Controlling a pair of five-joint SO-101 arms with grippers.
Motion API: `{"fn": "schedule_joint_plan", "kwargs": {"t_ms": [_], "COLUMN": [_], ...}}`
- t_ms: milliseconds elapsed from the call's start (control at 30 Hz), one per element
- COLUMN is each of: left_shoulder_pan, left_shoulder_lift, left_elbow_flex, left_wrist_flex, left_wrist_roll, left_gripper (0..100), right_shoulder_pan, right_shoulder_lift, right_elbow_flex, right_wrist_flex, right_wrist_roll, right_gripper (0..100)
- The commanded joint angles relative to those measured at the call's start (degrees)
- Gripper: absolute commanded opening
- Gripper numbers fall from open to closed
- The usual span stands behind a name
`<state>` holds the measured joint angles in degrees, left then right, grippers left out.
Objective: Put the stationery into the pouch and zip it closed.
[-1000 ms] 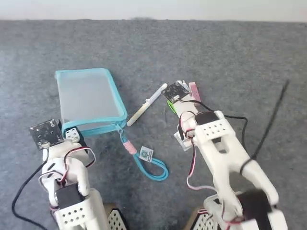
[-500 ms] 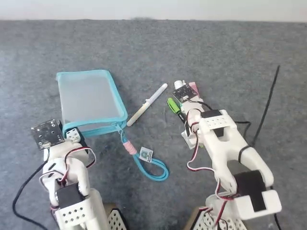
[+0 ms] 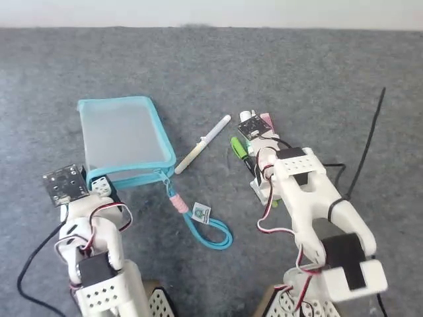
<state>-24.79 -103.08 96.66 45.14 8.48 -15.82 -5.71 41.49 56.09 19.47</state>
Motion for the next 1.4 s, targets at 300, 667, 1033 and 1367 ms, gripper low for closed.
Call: {"fn": "schedule_joint_plan", "kwargs": {"t_ms": [300, 667, 1033, 1367], "left_shoulder_pan": [5.36, 8.53, 9.93, 13.19], "left_shoulder_lift": [-0.79, -1.05, -1.05, -0.79], "left_elbow_flex": [-0.22, -0.31, -0.31, -0.31], "left_wrist_flex": [-2.29, -2.37, -2.2, -1.49], "left_wrist_roll": [-0.09, -0.09, -0.09, -0.53], "left_gripper": [1, 1, 1, 1], "right_shoulder_pan": [-17.89, -27.82, -28.79, -28.88], "right_shoulder_lift": [-37.41, -35.74, -14.9, 5.05], "right_elbow_flex": [-8.88, -18.55, -29.89, -51.87], "right_wrist_flex": [29.23, 40.04, 41.27, 40.75], "right_wrist_roll": [8.0, 9.05, 4.75, -1.41], "right_gripper": [0.7, 0.7, 0.7, 0.7]}}
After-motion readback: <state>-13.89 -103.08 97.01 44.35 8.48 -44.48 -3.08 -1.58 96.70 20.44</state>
